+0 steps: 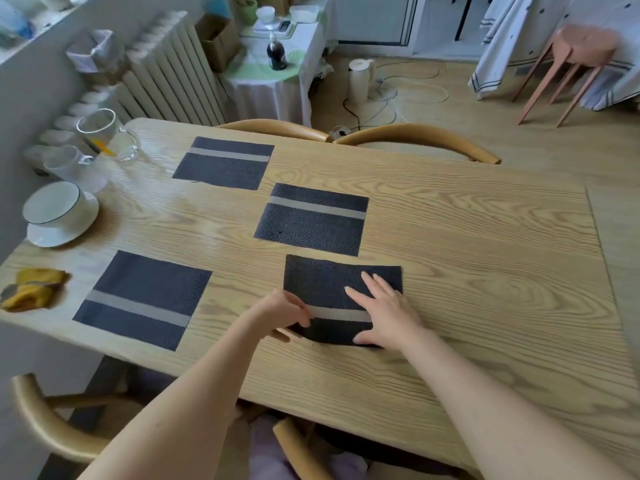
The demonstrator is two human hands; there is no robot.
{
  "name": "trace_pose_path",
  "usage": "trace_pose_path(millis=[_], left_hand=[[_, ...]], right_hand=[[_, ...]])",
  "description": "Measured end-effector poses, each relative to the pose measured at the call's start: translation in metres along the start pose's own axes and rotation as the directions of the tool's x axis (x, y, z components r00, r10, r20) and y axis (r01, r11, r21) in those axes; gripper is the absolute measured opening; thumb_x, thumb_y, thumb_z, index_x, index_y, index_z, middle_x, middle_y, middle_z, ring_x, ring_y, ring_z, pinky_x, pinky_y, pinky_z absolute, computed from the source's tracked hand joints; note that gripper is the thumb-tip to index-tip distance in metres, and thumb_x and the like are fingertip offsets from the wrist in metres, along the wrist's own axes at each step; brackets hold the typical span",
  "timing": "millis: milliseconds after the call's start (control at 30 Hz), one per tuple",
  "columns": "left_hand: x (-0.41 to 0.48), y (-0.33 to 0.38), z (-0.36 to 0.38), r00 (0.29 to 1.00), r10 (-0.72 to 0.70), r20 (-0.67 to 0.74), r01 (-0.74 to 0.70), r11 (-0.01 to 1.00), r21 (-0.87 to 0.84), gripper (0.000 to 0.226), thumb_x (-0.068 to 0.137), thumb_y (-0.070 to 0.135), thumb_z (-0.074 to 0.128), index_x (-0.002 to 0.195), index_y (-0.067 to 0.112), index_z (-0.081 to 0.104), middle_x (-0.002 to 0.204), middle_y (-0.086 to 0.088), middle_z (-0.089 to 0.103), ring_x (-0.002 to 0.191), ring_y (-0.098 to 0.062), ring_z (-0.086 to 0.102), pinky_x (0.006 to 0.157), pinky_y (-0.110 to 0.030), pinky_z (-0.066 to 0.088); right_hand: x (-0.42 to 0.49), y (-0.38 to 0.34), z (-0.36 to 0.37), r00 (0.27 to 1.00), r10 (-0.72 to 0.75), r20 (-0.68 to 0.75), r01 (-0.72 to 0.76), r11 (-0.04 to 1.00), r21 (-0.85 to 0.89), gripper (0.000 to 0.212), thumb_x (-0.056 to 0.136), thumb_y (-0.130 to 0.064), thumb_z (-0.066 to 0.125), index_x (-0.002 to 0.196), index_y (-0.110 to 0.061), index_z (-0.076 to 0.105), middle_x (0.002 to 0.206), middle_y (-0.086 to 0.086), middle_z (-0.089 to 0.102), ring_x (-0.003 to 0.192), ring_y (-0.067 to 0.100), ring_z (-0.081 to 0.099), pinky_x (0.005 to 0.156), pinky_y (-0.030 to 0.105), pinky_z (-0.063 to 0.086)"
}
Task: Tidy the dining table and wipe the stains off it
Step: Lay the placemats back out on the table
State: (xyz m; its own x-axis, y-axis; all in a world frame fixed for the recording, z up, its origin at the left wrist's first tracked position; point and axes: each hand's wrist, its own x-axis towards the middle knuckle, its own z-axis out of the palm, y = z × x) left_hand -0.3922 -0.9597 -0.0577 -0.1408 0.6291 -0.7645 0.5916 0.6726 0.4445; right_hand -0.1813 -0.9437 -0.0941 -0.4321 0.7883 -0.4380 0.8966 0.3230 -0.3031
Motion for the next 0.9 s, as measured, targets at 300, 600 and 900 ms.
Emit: trace_pose_path(millis=[300,600,900], left_hand=[[0.01,0.008,0.033,0.881,0.378,-0.285,-0.279,0.901,0.332,0.058,0.078,0.028,0.072,0.131,0.025,0.048,0.123,0.002,0.059,0.108,-0.019,0.056,0.082,-0.031,0.046],[0.011,0.011,0.082,0.745,0.58,0.329,-0.591,0.347,0.728,0.105,0.074,0.056,0.069,0.152,0.031,0.002,0.16,0.003,-0.011,0.147,-0.016,-0.011,0.119,-0.037,0.01],[0.012,0.009,0.085,0.679,0.595,0.43,-0.639,0.19,0.745,0.108,0.075,0.056,0.068,0.151,0.03,-0.004,0.159,0.004,-0.016,0.146,-0.016,-0.015,0.119,-0.034,0.002]], right_hand=[[-0.064,0.038,0.011,0.997,0.079,-0.009,-0.079,0.996,-0.034,0.085,0.079,-0.06,0.063,0.149,-0.045,0.018,0.161,-0.008,-0.001,0.148,0.014,0.0,0.114,0.036,0.024],[-0.097,0.037,0.036,0.991,0.103,-0.087,-0.106,0.994,-0.035,0.081,0.087,-0.065,0.047,0.15,-0.045,0.0,0.157,-0.011,-0.021,0.146,0.013,-0.017,0.116,0.037,0.018],[-0.103,0.056,0.048,0.957,0.057,-0.284,-0.067,0.997,-0.026,0.06,0.09,-0.044,0.057,0.146,-0.033,0.037,0.156,-0.004,0.026,0.143,0.015,0.027,0.105,0.031,0.037]])
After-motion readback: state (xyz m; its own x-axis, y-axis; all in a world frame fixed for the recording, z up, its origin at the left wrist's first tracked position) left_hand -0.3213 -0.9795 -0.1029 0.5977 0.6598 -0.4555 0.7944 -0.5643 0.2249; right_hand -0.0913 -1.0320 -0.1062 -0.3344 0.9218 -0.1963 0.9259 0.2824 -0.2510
